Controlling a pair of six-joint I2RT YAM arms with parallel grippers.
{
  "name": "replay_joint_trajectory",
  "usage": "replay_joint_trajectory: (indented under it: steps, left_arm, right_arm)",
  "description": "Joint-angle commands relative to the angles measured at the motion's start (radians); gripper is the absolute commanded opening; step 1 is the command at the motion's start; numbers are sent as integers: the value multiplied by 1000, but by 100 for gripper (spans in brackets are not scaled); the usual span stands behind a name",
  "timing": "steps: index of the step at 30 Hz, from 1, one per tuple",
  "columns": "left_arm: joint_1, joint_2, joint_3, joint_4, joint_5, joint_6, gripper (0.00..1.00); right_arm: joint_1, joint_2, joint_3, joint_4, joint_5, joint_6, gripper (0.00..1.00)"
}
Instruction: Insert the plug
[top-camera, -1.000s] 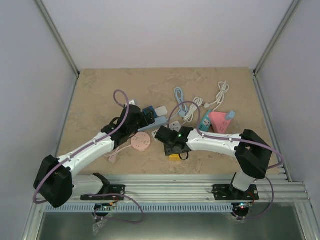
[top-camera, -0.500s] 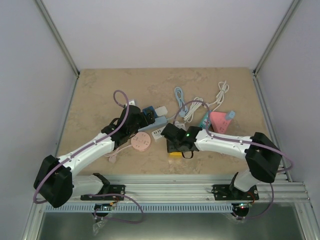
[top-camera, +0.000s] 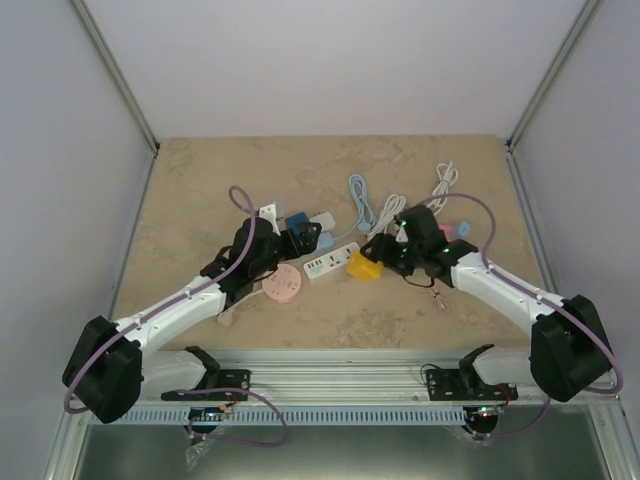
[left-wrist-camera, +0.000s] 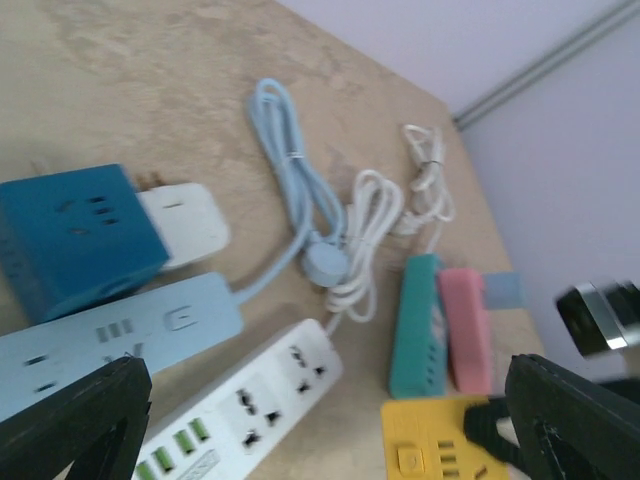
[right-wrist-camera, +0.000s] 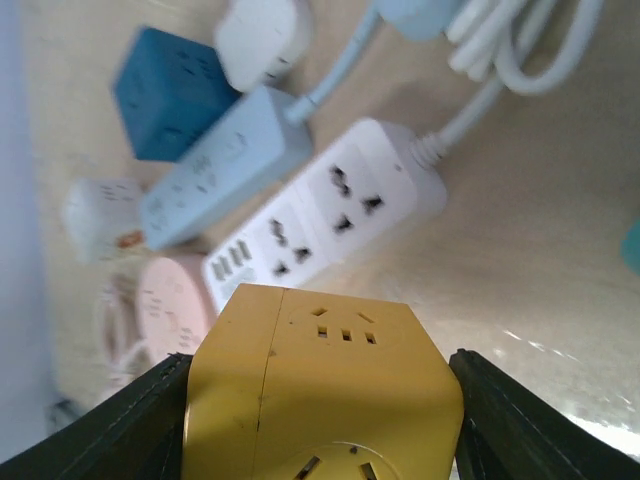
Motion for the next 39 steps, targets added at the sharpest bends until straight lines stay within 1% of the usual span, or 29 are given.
replay_joint_trajectory:
  steps: [1,8,11,16,19,23,27,30,35,37,39]
  left_arm:
    - [4,2,-28,204,169,34,99]
    - [3,20,-45,462,311,49,99]
    - [-8,32,-34,559,351,100,99]
    - [-55,100,7,686,441,217,99]
    - [-76,134,45,696,481,325,99]
    - [-79,156,60,727,555,432,99]
    - [-79,191,93,716,673,531,99]
    - [-80,229,132,704,759,566,99]
    - [-81,279,171,701,823,608,99]
    - [-81,304,186,714,839,600,98]
    - [-81,327,205,733,873,577,94]
  right_arm:
    - [-108,-54,-2,161,-305,0,54]
    - [-262,-122,-9,230,-542,69,54]
    - [-315,-156,-8,264,-625,119,54]
    - [-353,-212,-3,325,-706,223,54]
    - [-363,-238,-3,341,-730,266,53]
    - [-371,-265,-7,361,-759,309,53]
    - [-371,-287,-8,386,-780,331,53]
    - [-370,-298,-11,398,-789,350,53]
    - [-371,-313,-15,431,-801,374,53]
    - [-371,-314,-10,435,-812,363,54]
    - [-368,-310,-13,449,-833,363,54]
